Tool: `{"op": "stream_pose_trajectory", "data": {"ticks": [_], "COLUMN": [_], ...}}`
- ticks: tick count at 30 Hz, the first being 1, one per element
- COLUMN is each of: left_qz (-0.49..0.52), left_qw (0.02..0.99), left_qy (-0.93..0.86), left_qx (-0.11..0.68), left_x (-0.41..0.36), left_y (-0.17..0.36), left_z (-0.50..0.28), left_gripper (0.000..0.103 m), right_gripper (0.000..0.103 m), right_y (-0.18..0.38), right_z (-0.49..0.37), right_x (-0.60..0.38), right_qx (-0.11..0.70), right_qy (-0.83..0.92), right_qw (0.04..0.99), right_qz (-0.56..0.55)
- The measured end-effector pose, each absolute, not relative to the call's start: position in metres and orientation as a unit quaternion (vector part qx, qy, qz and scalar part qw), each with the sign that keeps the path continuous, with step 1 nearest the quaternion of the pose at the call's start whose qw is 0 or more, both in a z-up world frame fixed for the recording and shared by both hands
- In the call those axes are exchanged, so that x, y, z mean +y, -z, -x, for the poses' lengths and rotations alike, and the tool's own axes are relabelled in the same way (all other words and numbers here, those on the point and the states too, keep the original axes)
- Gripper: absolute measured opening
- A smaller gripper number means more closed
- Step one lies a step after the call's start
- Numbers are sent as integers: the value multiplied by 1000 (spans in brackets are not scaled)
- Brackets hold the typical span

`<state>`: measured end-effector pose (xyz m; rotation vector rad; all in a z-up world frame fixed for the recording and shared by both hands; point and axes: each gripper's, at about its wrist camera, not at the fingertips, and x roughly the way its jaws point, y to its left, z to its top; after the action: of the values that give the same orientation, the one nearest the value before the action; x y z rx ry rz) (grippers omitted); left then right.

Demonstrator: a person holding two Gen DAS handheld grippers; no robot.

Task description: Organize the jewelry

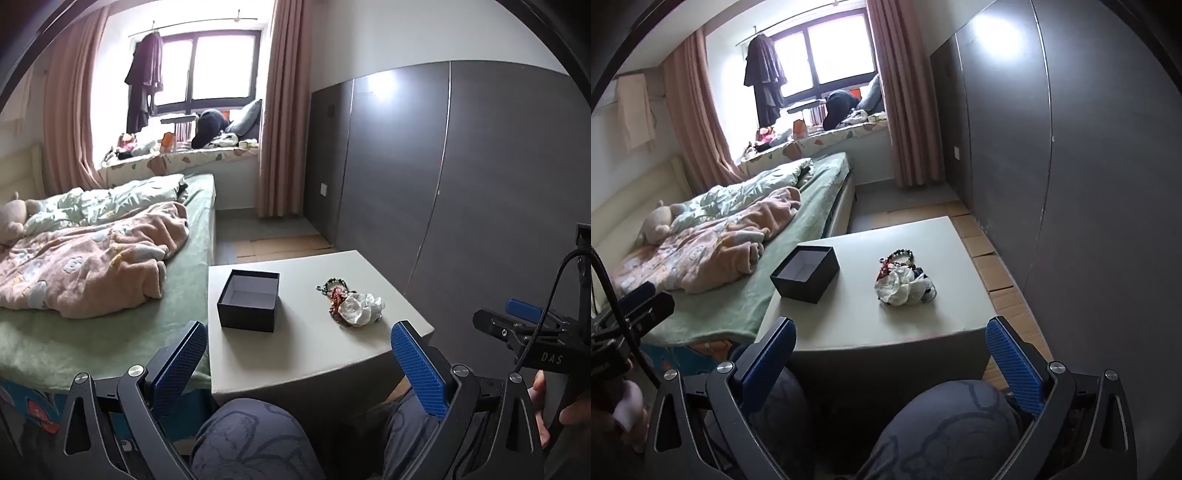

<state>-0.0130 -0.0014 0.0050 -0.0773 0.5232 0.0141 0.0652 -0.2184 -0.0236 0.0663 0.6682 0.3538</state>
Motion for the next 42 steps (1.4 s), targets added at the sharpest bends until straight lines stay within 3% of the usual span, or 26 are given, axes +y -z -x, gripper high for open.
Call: {"op": "stream_pose_trajectory", "data": {"ticks": [42], "left_qz": [53], "left_qw": [969], "left_qy": [2], "left_qx": [243], "left_x": [-2], "left_y": [-12], "left_z": [30], "left_gripper": [100], "right_gripper": [103], "right_y": [7], "right_z": [-43], "right_x": [-220], "right_qx": [311], "right_qy": [-169], "right_qw": [935], "right_qz": [-20]}}
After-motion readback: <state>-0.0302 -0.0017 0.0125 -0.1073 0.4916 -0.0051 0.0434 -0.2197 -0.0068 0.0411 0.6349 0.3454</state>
